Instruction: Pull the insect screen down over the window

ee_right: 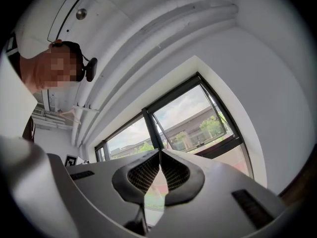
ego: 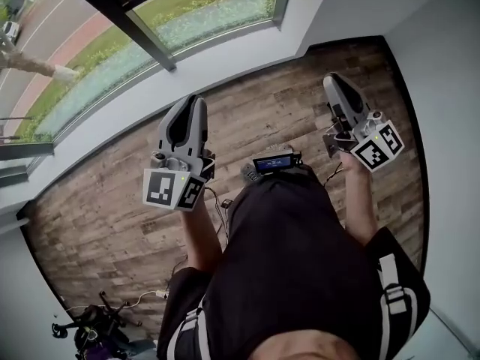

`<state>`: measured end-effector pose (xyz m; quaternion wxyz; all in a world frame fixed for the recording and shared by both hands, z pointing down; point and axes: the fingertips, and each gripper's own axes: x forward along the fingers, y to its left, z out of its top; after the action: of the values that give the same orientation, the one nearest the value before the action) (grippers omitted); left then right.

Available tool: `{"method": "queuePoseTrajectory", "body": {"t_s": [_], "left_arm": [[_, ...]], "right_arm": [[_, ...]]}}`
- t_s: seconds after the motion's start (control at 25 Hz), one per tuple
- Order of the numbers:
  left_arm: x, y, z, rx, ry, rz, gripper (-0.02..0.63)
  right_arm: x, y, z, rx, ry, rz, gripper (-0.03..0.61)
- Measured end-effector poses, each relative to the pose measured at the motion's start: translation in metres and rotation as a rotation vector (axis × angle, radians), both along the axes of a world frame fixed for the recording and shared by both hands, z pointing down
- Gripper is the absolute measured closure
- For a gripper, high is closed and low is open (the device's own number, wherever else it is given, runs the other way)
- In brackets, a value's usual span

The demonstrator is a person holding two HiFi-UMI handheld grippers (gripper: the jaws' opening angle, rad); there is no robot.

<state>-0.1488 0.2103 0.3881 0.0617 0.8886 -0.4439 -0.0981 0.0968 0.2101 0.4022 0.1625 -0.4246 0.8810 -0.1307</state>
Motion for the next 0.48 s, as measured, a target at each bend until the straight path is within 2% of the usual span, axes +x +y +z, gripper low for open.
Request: {"method": "queuePoseTrajectory", "body": {"t_s": [0.24, 0.36, 0.48], "left_arm": [[0.002, 0.005, -0.001, 0.002, -0.01, -0.033, 0.581], [0.023, -0.003, -0.005, 0.007, -0.016, -0.03, 0.581], [0.061, 0.007, -0.01, 0.0, -0.031, 0.015, 0.581]], "right_arm": [[0.004, 0.008, -0.003, 0.016, -0.047, -0.029, 0.558], [0.025, 0.007, -0.009, 0.043, -0.071, -0.023, 0.558], [0.057, 0.023, -0.015, 0.044, -0.075, 0.0, 0.558]]}}
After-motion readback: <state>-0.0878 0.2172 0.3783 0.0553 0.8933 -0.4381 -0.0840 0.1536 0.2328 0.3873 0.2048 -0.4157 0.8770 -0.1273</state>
